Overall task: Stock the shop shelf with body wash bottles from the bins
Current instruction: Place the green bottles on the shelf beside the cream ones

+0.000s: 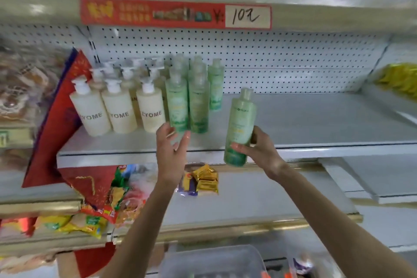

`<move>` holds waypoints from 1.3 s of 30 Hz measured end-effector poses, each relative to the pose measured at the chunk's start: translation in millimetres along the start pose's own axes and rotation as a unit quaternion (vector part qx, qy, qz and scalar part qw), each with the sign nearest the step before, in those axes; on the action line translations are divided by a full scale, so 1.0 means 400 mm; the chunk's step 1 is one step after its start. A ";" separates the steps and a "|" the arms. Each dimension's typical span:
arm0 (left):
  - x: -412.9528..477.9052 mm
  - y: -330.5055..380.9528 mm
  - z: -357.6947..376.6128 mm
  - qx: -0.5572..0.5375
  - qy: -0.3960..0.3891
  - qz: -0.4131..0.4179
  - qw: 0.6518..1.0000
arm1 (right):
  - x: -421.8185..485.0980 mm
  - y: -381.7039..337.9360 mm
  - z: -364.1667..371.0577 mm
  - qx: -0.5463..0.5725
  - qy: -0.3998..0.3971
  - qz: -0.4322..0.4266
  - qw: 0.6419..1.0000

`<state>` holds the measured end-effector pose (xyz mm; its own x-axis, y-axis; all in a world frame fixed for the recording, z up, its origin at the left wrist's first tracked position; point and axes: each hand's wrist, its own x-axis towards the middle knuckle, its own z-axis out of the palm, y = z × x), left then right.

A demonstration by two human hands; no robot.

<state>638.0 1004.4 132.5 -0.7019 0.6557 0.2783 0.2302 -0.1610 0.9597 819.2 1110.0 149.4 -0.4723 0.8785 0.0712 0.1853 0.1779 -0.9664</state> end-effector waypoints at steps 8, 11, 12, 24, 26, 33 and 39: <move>0.154 -0.077 -0.029 0.099 -0.040 -0.005 0.994 | 0.193 0.021 0.032 -0.038 0.022 -0.012 0.999; 0.197 -0.111 -0.018 0.130 -0.067 0.004 0.989 | 0.237 0.037 0.047 -0.032 0.028 -0.011 0.999; 0.207 -0.114 -0.014 0.138 -0.076 0.006 0.988 | 0.249 0.041 0.052 -0.028 0.032 -0.014 0.999; 0.247 -0.169 0.008 0.232 -0.068 0.020 0.970 | 0.392 0.114 0.070 -0.019 0.064 0.004 0.998; 0.251 -0.173 0.010 0.239 -0.061 0.023 0.969 | 0.412 0.121 0.083 -0.021 0.083 -0.011 0.996; 0.251 -0.182 0.014 0.261 -0.053 0.020 0.964 | 0.439 0.135 0.096 -0.068 0.085 -0.032 0.994; 0.248 -0.179 0.018 0.258 -0.046 0.017 0.965 | 0.444 0.146 0.089 -0.072 0.069 -0.038 0.994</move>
<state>556.9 1086.1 91.1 -0.6305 0.7231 0.2821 0.5743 0.1901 0.7963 715.6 1260.8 97.0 -0.3681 0.9109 0.1862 0.2795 0.2995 -0.9122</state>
